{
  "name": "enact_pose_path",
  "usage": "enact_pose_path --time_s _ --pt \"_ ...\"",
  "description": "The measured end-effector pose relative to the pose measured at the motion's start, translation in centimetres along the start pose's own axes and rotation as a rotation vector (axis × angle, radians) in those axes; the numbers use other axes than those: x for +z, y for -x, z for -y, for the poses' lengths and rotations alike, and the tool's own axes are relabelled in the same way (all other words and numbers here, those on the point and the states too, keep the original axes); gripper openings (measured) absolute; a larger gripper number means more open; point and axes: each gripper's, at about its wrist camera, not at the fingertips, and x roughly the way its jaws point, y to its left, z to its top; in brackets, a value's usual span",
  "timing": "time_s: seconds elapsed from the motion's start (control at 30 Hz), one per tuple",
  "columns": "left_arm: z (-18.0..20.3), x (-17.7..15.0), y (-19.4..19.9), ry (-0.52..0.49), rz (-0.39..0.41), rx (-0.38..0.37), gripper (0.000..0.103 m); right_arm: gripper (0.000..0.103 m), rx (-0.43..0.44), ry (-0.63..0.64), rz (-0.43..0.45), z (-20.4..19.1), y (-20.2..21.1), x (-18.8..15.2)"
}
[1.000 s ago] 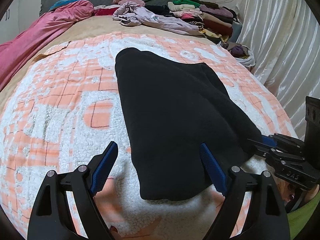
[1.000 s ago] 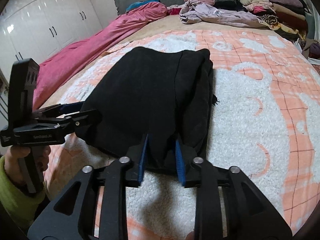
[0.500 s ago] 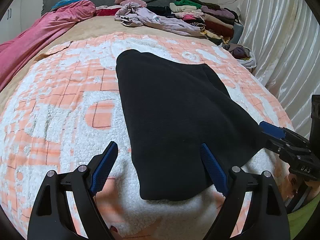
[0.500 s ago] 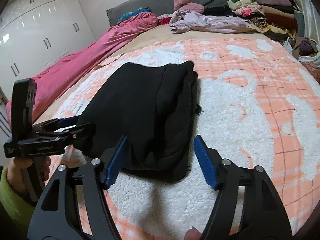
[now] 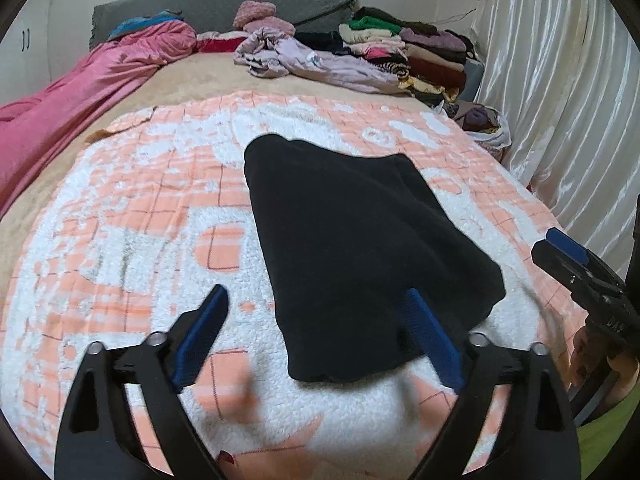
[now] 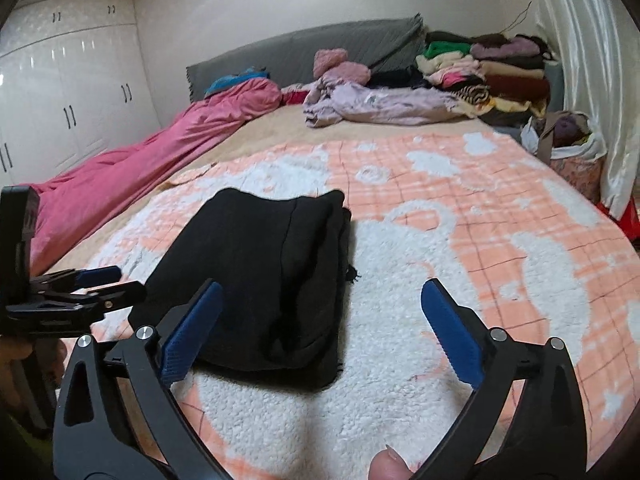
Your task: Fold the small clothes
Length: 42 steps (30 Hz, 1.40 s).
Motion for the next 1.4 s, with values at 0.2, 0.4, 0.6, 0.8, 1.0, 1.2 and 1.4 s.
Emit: enact_pose_path --time_s 0.2,0.4,0.6,0.8,1.0,1.2,1.4 --pt "0.6 -1.1 2.7 -0.039 0.056 0.036 0.098 0.094 -0.021 0.009 0.055 -1.0 2.6 -0.8" --pt "0.1 -3.4 4.4 -0.041 0.051 0.041 0.099 0.094 -0.027 0.02 0.009 -2.4 3.8 -3.2" --pt "-0.9 -5.9 5.1 -0.009 0.021 0.035 0.099 0.094 -0.078 0.052 -0.083 -3.7 3.7 -5.8" --pt "-1.9 -7.7 5.4 0.012 -0.002 0.046 0.099 0.094 -0.105 0.026 -0.125 -3.9 4.5 -7.4" --pt "-1.8 -8.3 5.6 0.022 -0.014 0.045 0.099 0.094 -0.109 0.019 -0.142 -4.0 4.7 -8.0" --pt "-1.6 -8.0 6.1 0.018 -0.007 0.049 0.099 0.094 -0.107 0.017 -0.142 -4.0 4.8 -8.1" --pt "-1.5 -8.0 6.1 0.014 -0.008 0.052 0.099 0.094 -0.109 0.012 -0.144 -4.1 5.0 -8.2"
